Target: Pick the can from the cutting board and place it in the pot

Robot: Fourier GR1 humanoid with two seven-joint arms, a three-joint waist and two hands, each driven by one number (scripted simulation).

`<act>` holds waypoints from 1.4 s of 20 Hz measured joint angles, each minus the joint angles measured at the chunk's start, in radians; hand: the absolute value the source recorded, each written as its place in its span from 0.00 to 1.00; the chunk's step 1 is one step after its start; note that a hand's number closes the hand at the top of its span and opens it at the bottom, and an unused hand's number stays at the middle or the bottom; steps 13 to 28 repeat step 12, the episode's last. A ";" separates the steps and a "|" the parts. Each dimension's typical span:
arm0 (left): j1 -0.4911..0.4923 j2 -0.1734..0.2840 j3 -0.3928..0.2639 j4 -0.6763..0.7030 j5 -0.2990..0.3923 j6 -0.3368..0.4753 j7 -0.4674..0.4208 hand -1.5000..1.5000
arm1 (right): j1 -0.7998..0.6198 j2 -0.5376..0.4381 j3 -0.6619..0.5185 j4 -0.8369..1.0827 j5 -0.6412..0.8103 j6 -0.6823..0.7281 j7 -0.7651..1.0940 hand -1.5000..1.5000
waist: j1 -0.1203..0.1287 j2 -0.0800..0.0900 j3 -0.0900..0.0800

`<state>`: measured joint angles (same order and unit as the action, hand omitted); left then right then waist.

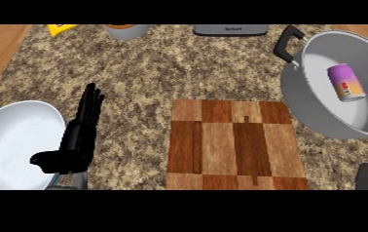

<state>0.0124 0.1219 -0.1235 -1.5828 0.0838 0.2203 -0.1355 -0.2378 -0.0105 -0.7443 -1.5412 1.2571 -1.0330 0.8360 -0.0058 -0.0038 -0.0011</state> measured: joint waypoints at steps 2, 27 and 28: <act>-0.006 -0.005 0.008 0.019 -0.004 -0.005 -0.013 0.50 | 0.068 0.004 0.044 -0.036 -0.005 -0.010 0.019 0.00 | 0.001 0.001 0.000; -0.009 -0.004 0.020 -0.012 -0.010 -0.018 0.023 0.50 | 0.309 0.011 0.135 -0.233 0.036 -0.063 0.169 0.00 | 0.002 0.002 0.001; -0.009 -0.004 0.020 -0.012 -0.010 -0.018 0.023 0.50 | 0.309 0.011 0.135 -0.233 0.036 -0.063 0.169 0.00 | 0.002 0.002 0.001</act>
